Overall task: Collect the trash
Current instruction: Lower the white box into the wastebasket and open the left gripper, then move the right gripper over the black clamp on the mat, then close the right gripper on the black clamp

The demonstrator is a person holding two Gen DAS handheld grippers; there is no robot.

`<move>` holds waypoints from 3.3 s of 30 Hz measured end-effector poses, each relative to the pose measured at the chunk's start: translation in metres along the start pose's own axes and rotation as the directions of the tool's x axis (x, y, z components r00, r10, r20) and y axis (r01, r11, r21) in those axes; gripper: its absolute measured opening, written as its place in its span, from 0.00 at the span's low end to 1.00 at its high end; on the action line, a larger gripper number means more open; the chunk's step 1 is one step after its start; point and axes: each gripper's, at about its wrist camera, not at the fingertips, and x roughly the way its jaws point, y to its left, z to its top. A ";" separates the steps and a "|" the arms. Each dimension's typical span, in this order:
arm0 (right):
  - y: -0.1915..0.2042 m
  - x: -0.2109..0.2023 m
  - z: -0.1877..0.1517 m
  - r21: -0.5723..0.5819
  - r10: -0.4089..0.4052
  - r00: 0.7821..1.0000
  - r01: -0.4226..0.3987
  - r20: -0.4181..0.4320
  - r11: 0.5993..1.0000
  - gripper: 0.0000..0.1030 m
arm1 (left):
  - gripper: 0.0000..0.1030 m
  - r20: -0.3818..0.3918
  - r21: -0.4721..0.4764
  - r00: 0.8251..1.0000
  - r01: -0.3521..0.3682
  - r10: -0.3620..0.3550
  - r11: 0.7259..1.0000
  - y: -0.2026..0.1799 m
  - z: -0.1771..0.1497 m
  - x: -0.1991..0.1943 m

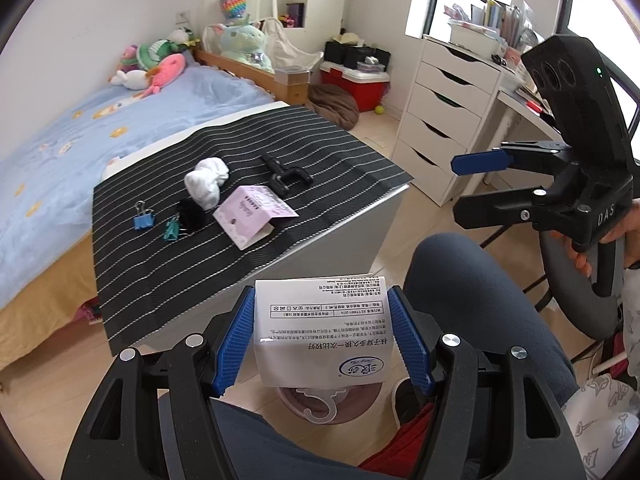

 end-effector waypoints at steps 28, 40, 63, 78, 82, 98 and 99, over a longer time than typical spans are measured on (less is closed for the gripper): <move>-0.003 0.001 -0.009 0.031 -0.015 1.000 0.014 0.004 0.999 0.94 | 0.93 0.045 -0.138 0.992 -0.113 0.120 0.984 0.023 -0.004 -0.003; 0.002 0.009 0.019 0.034 -0.056 0.998 0.056 -0.018 0.998 0.94 | 0.93 0.100 -0.195 0.970 -0.199 0.221 0.961 0.044 0.009 -0.033; -0.034 0.122 0.143 0.077 -0.145 0.964 0.166 -0.224 0.983 0.94 | 0.93 0.115 -0.264 0.959 -0.221 0.258 0.939 0.085 0.028 -0.041; -0.053 0.201 0.150 0.112 -0.166 0.896 0.230 -0.412 0.967 0.69 | 0.93 0.092 -0.330 0.959 -0.223 0.266 0.917 0.111 0.014 -0.039; -0.051 0.206 0.148 0.095 -0.181 0.887 0.243 -0.425 0.965 0.40 | 0.93 0.090 -0.339 0.960 -0.220 0.264 0.915 0.115 0.012 -0.038; -0.056 0.197 0.146 0.113 -0.155 0.903 0.216 -0.400 0.970 0.16 | 0.93 0.090 -0.324 0.962 -0.217 0.258 0.921 0.112 0.022 -0.033; -0.059 0.194 0.145 0.116 -0.151 0.905 0.213 -0.397 0.970 0.16 | 0.93 0.091 -0.321 0.962 -0.218 0.259 0.922 0.111 0.024 -0.032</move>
